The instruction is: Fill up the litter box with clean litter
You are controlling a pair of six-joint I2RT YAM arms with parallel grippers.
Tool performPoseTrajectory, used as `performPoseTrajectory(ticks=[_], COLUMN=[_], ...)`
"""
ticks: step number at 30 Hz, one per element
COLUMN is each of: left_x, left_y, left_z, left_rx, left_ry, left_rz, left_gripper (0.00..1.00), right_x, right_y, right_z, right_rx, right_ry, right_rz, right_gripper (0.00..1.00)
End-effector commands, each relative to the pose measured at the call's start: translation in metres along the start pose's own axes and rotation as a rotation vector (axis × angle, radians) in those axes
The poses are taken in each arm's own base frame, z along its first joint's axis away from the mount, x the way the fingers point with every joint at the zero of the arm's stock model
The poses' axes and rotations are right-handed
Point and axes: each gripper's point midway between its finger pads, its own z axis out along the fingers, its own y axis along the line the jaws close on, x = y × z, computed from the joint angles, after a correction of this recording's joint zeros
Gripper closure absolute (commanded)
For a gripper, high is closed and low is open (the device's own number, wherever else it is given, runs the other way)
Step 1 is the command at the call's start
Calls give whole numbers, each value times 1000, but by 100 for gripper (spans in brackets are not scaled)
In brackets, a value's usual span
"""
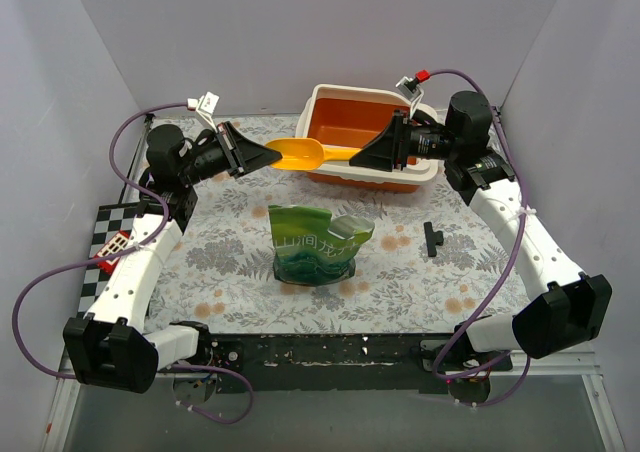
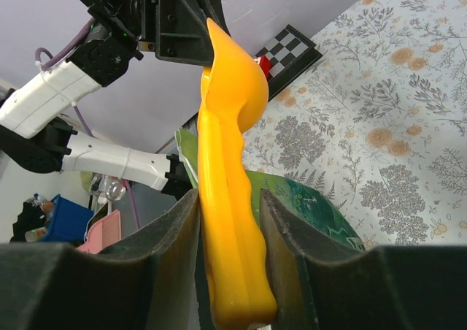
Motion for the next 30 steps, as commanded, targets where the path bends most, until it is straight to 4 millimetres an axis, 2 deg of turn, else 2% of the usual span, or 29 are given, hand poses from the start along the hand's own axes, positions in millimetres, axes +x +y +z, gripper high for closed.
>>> performPoseTrajectory(ticks=[1,4,6,9,13,23,24,25,26,27,30], left_x=[-8,-8,-7,-6,-5,-3,-3,-3,-3,-1,-1], left_y=[-18,-18,-18,-17,-19,-17,-18,-19,-18,-18,-20], left_z=[-2,-2,-2,-2,-3,-4,-4,-5,-4,-4,-5], left_rx=[40,41,42,41,43,43,45,46,45,46,55], left_ry=[-11,-7,-4,-2,1,5,5,4,5,8,5], left_rz=[59,56,59,55,57,55,54,57,54,53,62], left_gripper=[100,100,100,100,100,100,100,100,100,100,100], right_x=[-16,-17,-17,-18,-19,-20,-20,-20,-19,-19,-18], right_y=[11,12,11,13,13,13,14,14,14,14,15], right_z=[1,1,1,0,0,0,0,0,-1,-1,-2], right_rx=[-20,-22,-14,-13,-13,-13,-12,-14,-15,-12,-10], right_ry=[-25,-29,-33,-37,-40,-56,-58,-57,-57,-58,-58], right_rz=[-67,-72,-74,-86,-91,-90,-90,-91,-91,-90,-98], right_gripper=[61,79,97,99,75,68,68,76,90,98,99])
